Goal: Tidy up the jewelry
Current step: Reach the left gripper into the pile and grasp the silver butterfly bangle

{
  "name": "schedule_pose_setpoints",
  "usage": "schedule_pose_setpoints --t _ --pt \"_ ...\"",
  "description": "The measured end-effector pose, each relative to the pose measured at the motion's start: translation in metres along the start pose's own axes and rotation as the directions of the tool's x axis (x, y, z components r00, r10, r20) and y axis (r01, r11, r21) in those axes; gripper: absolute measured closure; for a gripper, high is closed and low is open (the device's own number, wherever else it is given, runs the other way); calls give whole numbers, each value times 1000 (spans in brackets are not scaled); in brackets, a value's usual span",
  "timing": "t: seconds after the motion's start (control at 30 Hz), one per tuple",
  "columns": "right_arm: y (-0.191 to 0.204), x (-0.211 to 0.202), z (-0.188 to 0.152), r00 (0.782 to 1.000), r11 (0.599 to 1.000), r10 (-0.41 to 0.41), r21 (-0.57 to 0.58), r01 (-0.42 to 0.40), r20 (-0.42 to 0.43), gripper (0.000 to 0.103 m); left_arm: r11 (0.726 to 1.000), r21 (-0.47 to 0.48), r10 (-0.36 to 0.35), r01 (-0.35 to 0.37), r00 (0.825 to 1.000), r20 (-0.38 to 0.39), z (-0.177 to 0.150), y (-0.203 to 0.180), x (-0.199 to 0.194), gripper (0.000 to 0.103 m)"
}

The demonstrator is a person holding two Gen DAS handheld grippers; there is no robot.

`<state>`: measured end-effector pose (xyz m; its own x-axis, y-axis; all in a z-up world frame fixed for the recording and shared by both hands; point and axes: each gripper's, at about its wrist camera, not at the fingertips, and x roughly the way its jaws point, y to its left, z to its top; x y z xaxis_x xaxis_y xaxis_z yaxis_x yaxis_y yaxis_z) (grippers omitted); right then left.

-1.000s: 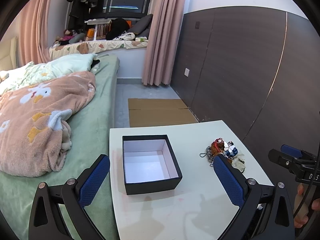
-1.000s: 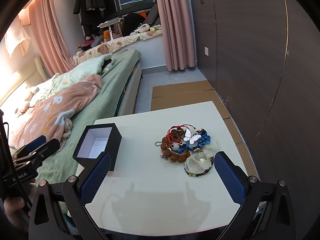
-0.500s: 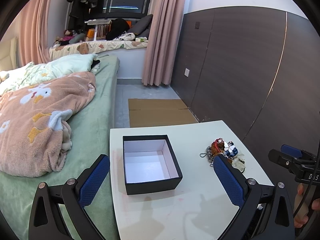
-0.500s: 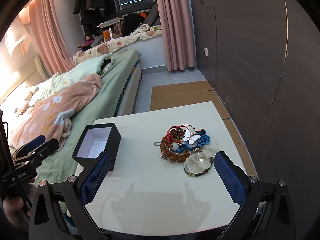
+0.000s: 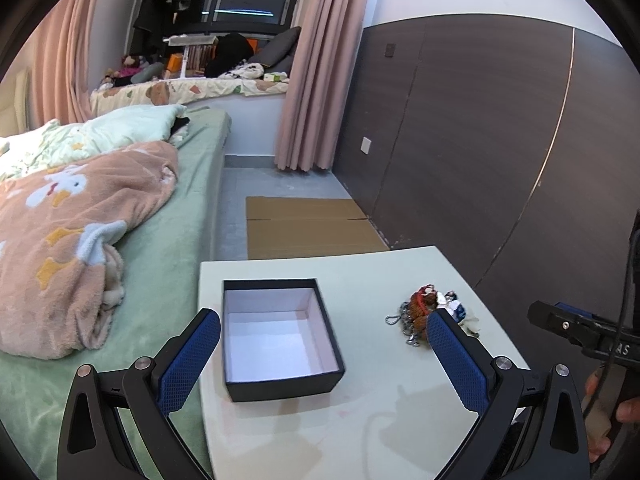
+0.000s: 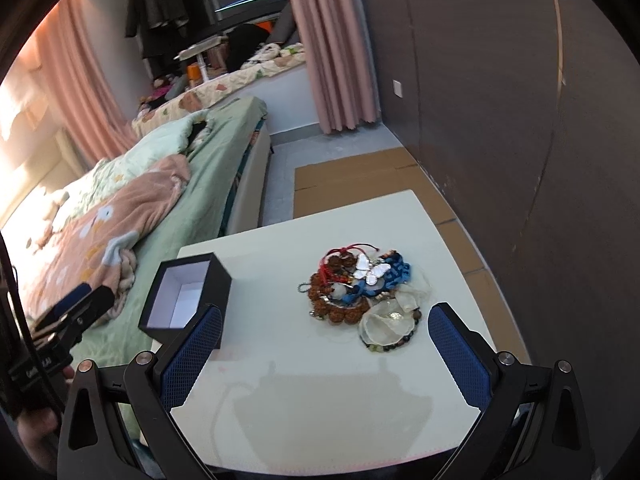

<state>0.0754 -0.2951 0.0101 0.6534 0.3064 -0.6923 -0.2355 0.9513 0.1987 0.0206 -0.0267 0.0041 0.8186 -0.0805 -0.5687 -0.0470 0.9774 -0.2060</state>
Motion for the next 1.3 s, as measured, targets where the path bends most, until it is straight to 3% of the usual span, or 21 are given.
schedule_pose_setpoints --t 0.2,0.3,0.47,0.73,1.07,1.3 --pt "-33 17 6 1000 989 6 146 -2 -31 0 999 6 -34 34 999 -12 5 -15 18 3" --pt "-39 27 10 998 983 -14 179 25 -65 5 999 11 -40 40 999 -31 5 -23 32 9" --pt "-46 38 14 996 976 20 217 -1 -83 6 995 18 -92 93 993 -81 8 -38 57 27" --pt "-68 55 17 992 956 9 291 28 -125 17 984 52 -161 170 977 -140 1 -71 86 34" --pt "-90 62 25 990 929 18 369 34 -139 20 968 -4 -244 250 941 -236 -11 -89 123 51" --pt "-97 64 27 990 922 26 386 31 -142 20 949 -47 -310 312 900 -306 -20 -106 145 53"
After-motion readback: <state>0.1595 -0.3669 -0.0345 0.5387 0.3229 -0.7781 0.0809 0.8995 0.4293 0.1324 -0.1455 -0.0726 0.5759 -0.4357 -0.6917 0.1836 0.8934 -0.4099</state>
